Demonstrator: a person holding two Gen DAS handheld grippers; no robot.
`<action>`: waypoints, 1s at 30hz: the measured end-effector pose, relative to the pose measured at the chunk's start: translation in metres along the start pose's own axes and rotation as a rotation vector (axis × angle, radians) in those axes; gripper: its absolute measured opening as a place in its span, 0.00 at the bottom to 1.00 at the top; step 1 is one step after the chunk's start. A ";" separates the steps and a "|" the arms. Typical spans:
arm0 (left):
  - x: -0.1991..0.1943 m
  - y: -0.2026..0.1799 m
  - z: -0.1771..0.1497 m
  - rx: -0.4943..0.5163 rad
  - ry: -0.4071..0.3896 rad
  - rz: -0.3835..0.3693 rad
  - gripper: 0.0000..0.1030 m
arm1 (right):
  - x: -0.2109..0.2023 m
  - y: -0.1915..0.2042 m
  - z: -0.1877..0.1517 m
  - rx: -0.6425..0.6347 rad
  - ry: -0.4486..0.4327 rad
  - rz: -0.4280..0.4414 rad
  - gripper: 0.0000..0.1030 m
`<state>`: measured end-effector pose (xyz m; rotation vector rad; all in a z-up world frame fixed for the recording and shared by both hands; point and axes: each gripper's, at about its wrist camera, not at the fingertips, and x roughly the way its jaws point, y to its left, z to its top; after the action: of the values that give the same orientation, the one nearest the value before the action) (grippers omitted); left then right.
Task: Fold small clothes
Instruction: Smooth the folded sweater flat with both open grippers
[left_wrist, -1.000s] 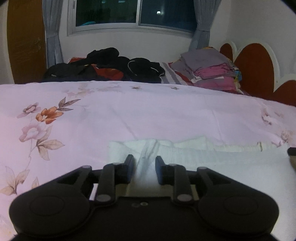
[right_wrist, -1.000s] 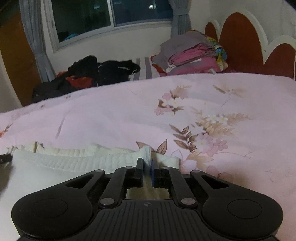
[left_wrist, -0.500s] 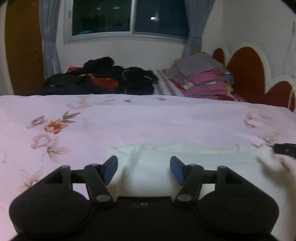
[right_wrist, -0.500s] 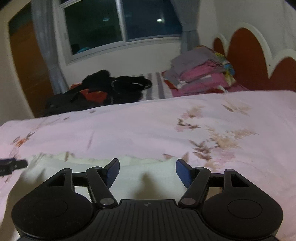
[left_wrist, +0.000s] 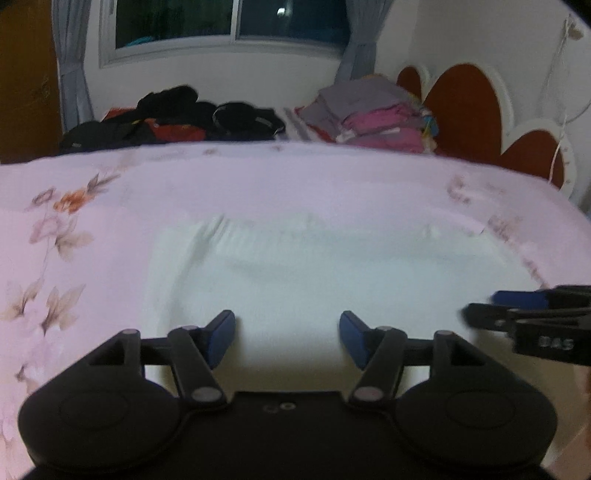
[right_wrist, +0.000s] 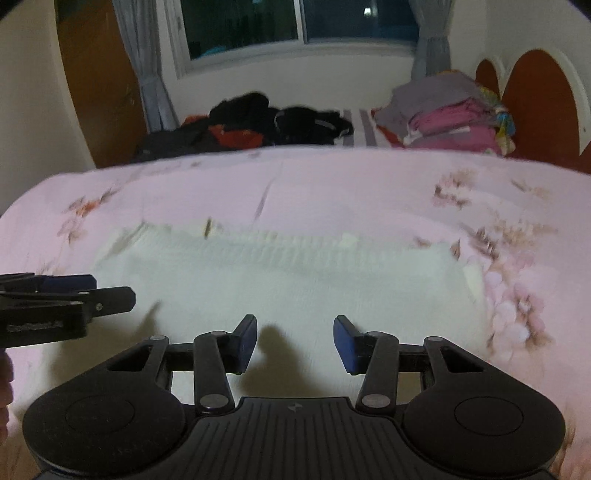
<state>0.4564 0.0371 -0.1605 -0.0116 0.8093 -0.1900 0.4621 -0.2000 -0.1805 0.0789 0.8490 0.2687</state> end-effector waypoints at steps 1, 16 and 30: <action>0.002 0.004 -0.004 -0.004 0.011 0.013 0.59 | 0.000 -0.001 -0.004 -0.016 0.009 -0.011 0.46; -0.031 0.005 -0.028 0.010 0.038 0.041 0.60 | -0.025 -0.017 -0.039 -0.002 0.017 -0.055 0.46; -0.042 0.020 -0.038 -0.037 0.101 0.014 0.63 | -0.045 -0.001 -0.059 0.025 0.059 -0.096 0.46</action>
<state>0.4044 0.0662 -0.1584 -0.0311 0.9133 -0.1637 0.3895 -0.2153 -0.1872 0.0537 0.9120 0.1707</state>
